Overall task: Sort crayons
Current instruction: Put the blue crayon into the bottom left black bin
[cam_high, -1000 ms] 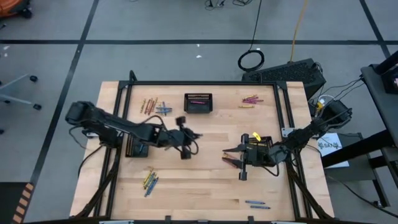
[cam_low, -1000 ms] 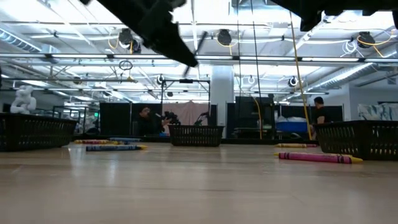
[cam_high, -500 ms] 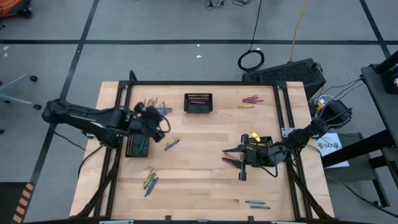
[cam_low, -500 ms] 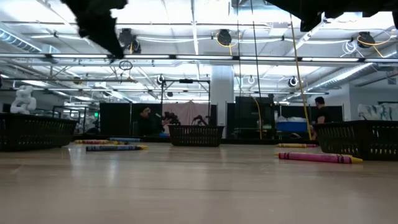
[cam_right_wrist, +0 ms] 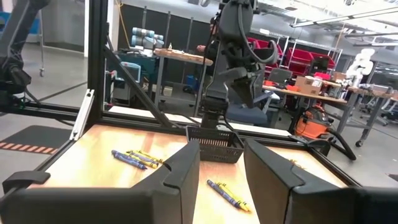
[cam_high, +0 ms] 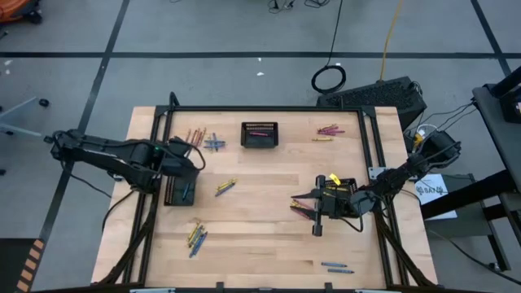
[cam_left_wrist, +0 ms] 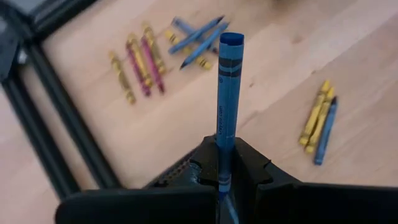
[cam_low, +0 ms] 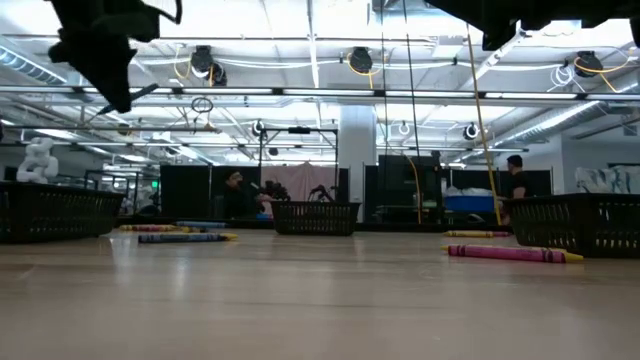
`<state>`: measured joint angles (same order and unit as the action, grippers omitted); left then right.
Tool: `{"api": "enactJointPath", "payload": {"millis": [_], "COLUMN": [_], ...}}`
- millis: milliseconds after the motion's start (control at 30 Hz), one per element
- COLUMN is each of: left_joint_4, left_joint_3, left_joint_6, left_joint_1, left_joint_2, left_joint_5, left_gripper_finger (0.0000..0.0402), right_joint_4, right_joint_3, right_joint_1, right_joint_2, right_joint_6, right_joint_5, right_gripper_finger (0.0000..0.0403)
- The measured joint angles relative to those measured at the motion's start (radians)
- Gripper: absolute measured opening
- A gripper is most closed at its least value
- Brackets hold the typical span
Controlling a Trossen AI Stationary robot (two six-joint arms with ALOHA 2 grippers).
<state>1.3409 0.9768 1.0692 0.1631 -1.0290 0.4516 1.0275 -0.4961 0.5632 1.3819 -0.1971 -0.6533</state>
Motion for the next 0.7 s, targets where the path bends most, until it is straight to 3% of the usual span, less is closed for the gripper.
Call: {"api": "enactJointPath", "payload": {"millis": [300, 700], "left_joint_4": [0.032, -0.073], "left_joint_3": [-0.093, -0.219], "left_joint_6": [0.129, 0.261], "left_joint_1": [0.001, 0.051], "left_joint_2": [0.000, -0.001], "left_joint_5": [-0.109, -0.372], "left_gripper_finger": [0.0010, 0.0010], "right_joint_4": [0.001, 0.016], "right_joint_3": [0.000, 0.000], "right_joint_1": [-0.003, -0.006], "right_joint_2": [0.000, 0.000], "right_joint_6": [-0.004, -0.007], "right_joint_5": [0.000, 0.000], "right_gripper_finger": [0.0114, 0.0114]}}
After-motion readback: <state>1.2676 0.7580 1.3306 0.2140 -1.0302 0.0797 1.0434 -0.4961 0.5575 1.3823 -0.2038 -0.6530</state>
